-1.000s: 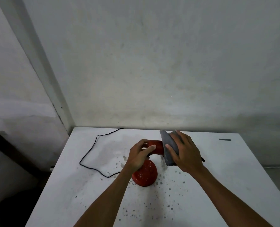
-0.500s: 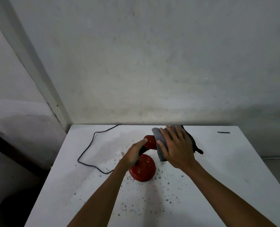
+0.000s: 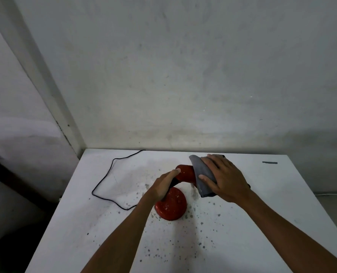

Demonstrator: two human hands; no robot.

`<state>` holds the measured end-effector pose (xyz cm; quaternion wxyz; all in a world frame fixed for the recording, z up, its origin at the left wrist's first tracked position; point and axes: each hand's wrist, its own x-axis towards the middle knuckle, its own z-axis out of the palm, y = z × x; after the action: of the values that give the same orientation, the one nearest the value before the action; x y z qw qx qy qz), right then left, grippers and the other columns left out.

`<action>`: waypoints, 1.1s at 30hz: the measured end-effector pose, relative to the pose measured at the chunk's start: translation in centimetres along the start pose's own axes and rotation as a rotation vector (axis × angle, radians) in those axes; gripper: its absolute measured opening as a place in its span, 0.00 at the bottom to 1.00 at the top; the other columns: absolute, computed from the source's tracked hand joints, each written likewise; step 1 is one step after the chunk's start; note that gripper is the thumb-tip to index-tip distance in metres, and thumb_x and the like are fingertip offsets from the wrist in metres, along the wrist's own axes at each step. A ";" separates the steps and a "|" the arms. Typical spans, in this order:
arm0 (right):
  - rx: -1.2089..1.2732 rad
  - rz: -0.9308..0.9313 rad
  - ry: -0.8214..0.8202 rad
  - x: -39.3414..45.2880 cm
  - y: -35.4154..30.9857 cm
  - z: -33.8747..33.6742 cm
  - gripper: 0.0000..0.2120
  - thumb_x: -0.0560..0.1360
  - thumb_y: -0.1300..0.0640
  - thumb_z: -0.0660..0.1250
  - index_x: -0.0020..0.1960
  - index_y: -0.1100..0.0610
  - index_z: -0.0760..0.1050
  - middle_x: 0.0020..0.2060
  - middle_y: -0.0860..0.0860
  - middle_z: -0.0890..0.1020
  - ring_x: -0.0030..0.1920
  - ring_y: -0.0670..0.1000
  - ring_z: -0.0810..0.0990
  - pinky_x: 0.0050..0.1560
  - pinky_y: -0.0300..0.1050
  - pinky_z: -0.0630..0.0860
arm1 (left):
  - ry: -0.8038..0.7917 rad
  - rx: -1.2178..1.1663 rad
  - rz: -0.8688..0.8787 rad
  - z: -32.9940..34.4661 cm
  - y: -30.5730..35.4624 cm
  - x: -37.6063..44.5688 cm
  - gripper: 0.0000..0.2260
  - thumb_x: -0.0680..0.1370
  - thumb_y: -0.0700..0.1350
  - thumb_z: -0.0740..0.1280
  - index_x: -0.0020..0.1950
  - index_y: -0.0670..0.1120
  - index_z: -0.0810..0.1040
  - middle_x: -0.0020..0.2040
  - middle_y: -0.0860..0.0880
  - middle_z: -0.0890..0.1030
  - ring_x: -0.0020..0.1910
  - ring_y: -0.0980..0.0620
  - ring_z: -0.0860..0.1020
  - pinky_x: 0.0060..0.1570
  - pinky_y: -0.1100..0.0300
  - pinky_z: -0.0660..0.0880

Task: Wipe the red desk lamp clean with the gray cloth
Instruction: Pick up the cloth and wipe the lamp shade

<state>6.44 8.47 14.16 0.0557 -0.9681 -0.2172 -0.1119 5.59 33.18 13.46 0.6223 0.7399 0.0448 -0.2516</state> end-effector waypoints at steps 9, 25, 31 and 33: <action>-0.003 -0.063 -0.028 4.0 -3.8 -0.3 0.33 0.84 0.36 0.43 0.62 0.55 0.79 0.54 0.51 0.86 0.53 0.54 0.83 0.59 0.53 0.76 | 0.017 -0.017 0.034 0.1 0.7 -0.1 0.18 0.84 0.56 0.55 0.66 0.49 0.76 0.56 0.51 0.78 0.47 0.64 0.76 0.47 0.68 0.71; 0.155 0.055 0.029 -1.2 1.9 1.1 0.37 0.81 0.29 0.50 0.77 0.55 0.65 0.73 0.56 0.75 0.69 0.59 0.78 0.68 0.54 0.77 | -0.003 0.025 -0.013 0.3 1.1 -0.3 0.12 0.83 0.58 0.54 0.50 0.57 0.76 0.49 0.60 0.78 0.49 0.62 0.76 0.60 0.56 0.66; -0.029 -0.035 -0.015 1.9 -1.3 0.3 0.35 0.83 0.32 0.46 0.72 0.57 0.73 0.67 0.55 0.81 0.65 0.57 0.79 0.68 0.56 0.74 | 0.009 0.015 0.003 0.6 1.2 -0.5 0.11 0.84 0.55 0.54 0.57 0.53 0.72 0.55 0.54 0.75 0.49 0.61 0.74 0.59 0.57 0.66; -0.068 -0.055 0.011 1.8 -3.0 0.7 0.34 0.84 0.34 0.47 0.74 0.58 0.72 0.68 0.56 0.80 0.67 0.59 0.78 0.70 0.60 0.70 | 0.016 0.024 0.016 0.6 1.1 -0.6 0.11 0.84 0.55 0.53 0.58 0.53 0.71 0.56 0.52 0.75 0.48 0.62 0.74 0.58 0.58 0.67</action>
<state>6.92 11.99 14.06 0.0209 -0.9625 -0.2393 -0.1262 5.30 32.53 14.70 0.6152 0.7495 0.0408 -0.2412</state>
